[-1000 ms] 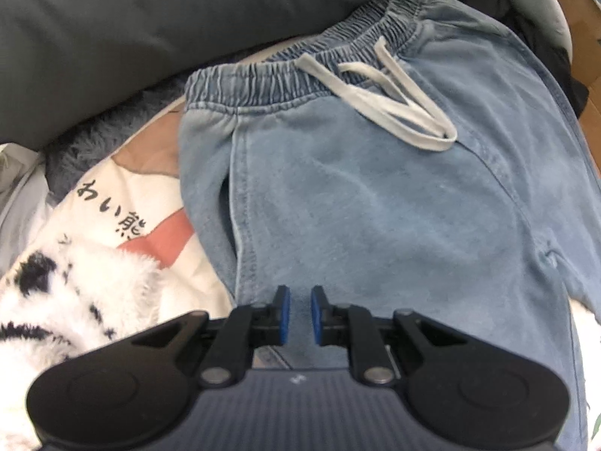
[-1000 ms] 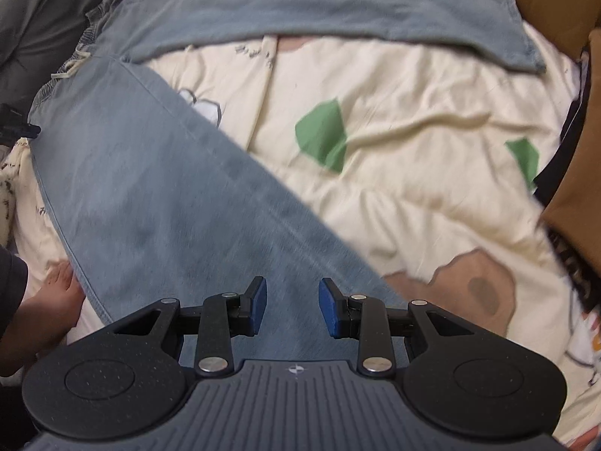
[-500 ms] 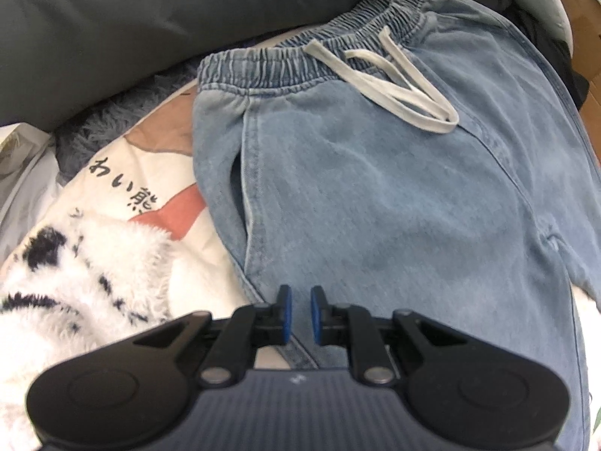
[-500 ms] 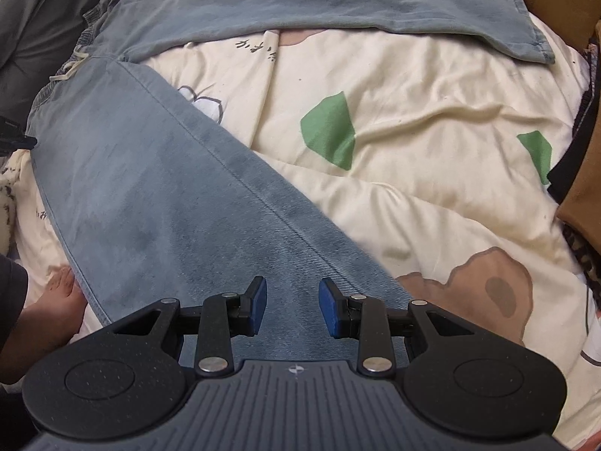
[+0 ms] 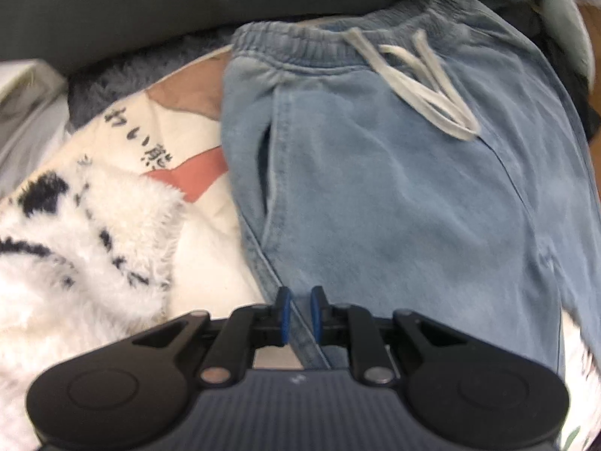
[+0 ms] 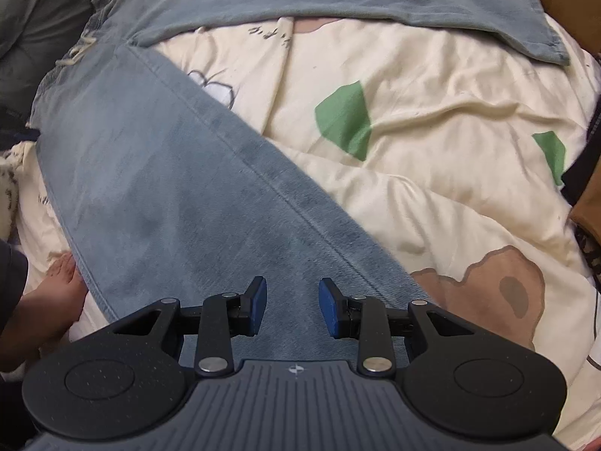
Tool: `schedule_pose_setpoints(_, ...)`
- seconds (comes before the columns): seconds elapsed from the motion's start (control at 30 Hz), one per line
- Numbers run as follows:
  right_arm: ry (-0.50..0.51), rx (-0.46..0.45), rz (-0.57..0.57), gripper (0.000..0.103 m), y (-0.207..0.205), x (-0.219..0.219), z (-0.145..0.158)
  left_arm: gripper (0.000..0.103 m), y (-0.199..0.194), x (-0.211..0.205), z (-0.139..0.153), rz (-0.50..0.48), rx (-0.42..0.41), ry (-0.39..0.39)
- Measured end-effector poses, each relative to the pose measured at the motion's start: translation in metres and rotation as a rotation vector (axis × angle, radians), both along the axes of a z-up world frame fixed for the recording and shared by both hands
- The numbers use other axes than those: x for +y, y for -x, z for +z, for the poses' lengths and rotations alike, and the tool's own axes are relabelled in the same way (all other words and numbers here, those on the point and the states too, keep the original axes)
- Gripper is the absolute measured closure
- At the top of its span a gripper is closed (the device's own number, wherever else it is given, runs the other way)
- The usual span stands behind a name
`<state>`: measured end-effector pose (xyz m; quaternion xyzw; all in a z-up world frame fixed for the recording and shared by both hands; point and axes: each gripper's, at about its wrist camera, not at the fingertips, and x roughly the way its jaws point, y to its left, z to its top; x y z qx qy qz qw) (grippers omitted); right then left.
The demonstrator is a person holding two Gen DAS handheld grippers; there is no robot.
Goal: Fold clothes
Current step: 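Move the right gripper to the jeans leg seam edge and close on it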
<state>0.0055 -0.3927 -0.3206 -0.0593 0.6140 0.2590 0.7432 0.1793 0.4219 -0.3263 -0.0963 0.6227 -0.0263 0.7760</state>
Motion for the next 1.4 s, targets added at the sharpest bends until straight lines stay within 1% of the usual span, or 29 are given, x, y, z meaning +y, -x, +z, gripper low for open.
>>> schedule_pose_setpoints(0.07,0.005,0.007,0.027,0.065,0.001,0.002,0.000,0.090,0.000,0.001,-0.004,0.007,0.000,0.003)
schedule_pose_setpoints(0.17,0.031,0.035,0.055,0.065,0.007,0.006,-0.006,0.089,0.003,0.000,-0.003,-0.015,0.000,-0.017)
schedule_pose_setpoints(0.23,0.033,0.044,0.037,0.065,0.009,0.011,-0.010,0.085,0.006,0.004,-0.003,-0.004,0.022,-0.029)
schedule_pose_setpoints(0.3,0.021,0.044,0.014,0.065,0.011,0.018,-0.014,0.084,0.008,0.009,-0.002,0.012,0.013,0.008)
schedule_pose_setpoints(0.37,0.027,0.026,0.022,0.065,0.016,0.028,-0.018,0.077,0.008,0.013,-0.004,0.027,0.001,0.045)
schedule_pose_setpoints(0.4,0.030,0.022,0.023,0.065,0.020,0.032,-0.019,0.077,0.007,0.013,-0.006,0.031,-0.001,0.048)
schedule_pose_setpoints(0.53,0.046,0.012,0.025,0.065,0.032,0.049,-0.021,0.068,0.005,0.010,-0.011,0.043,0.000,0.056)
schedule_pose_setpoints(0.57,0.050,0.005,0.030,0.065,0.037,0.054,-0.019,0.067,0.005,0.011,-0.011,0.051,-0.001,0.062)
schedule_pose_setpoints(0.7,0.065,-0.021,0.063,0.065,0.058,0.075,-0.011,0.068,0.009,0.011,-0.007,0.038,-0.027,0.070)
schedule_pose_setpoints(0.73,0.071,-0.028,0.079,0.065,0.064,0.080,-0.010,0.068,0.010,0.015,-0.005,0.051,-0.033,0.086)
schedule_pose_setpoints(0.83,0.090,-0.035,0.127,0.063,0.083,0.092,-0.012,0.075,0.013,0.026,0.002,0.096,-0.062,0.153)
schedule_pose_setpoints(0.9,0.094,-0.022,0.159,0.062,0.092,0.097,-0.013,0.078,0.013,0.028,0.006,0.088,-0.086,0.184)
schedule_pose_setpoints(0.97,0.114,-0.030,0.212,0.062,0.104,0.102,-0.014,0.080,0.014,0.029,0.009,0.068,-0.098,0.205)
schedule_pose_setpoints(1.0,0.129,-0.040,0.238,0.058,0.110,0.107,-0.017,0.081,0.013,0.030,0.008,0.069,-0.101,0.214)
schedule_pose_setpoints(1.07,0.155,-0.048,0.271,0.055,0.121,0.111,-0.020,0.081,0.013,0.034,0.007,0.086,-0.105,0.243)
schedule_pose_setpoints(1.17,0.182,-0.034,0.290,0.055,0.130,0.116,-0.027,0.083,0.016,0.034,0.008,0.109,-0.105,0.251)
schedule_pose_setpoints(1.3,0.213,-0.020,0.288,0.055,0.136,0.118,-0.035,0.082,0.013,0.030,0.003,0.112,-0.103,0.237)
schedule_pose_setpoints(1.4,0.241,-0.021,0.322,0.052,0.142,0.119,-0.043,0.081,0.010,0.028,-0.004,0.119,-0.100,0.224)
